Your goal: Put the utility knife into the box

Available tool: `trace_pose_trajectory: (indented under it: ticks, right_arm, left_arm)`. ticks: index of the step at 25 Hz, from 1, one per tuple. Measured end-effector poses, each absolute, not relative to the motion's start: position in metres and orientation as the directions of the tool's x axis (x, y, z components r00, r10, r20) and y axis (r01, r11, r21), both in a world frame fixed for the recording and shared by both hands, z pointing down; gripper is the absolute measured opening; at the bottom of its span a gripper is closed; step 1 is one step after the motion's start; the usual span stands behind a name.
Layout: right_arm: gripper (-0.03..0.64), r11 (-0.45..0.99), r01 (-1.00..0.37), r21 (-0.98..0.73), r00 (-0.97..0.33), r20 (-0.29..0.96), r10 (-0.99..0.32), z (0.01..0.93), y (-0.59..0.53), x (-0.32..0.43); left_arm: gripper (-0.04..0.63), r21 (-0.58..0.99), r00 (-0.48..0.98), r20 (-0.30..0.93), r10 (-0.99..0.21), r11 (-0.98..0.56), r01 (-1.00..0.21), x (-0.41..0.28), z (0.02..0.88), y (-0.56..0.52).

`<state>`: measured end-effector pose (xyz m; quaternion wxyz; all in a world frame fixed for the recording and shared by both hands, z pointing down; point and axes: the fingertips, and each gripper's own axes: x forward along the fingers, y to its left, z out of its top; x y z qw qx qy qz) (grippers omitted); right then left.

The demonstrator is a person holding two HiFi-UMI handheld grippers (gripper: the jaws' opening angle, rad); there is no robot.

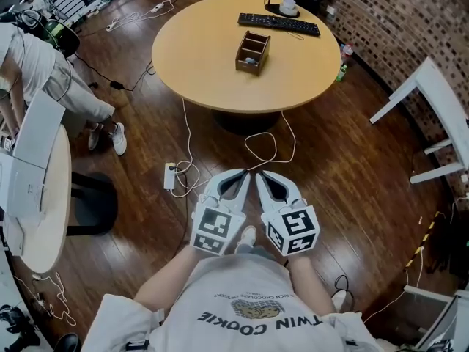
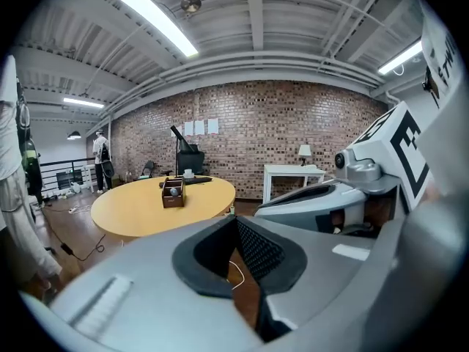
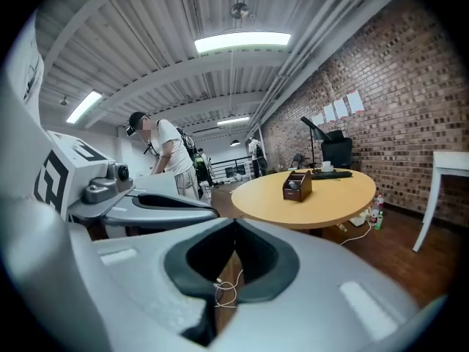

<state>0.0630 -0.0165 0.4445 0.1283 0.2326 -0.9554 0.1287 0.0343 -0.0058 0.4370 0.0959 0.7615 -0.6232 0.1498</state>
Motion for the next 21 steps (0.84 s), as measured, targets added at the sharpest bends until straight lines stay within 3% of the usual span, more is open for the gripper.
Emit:
trace_pose_trajectory:
  ticks: [21]
  right_arm:
    - [0.003,0.803,-0.567,-0.182,-0.809,0.305,-0.503,0.423,0.125,0.022]
  left_arm:
    - [0.008,0.013,0.214,0.324,-0.922,-0.221,-0.975,-0.013,0.421,0.133]
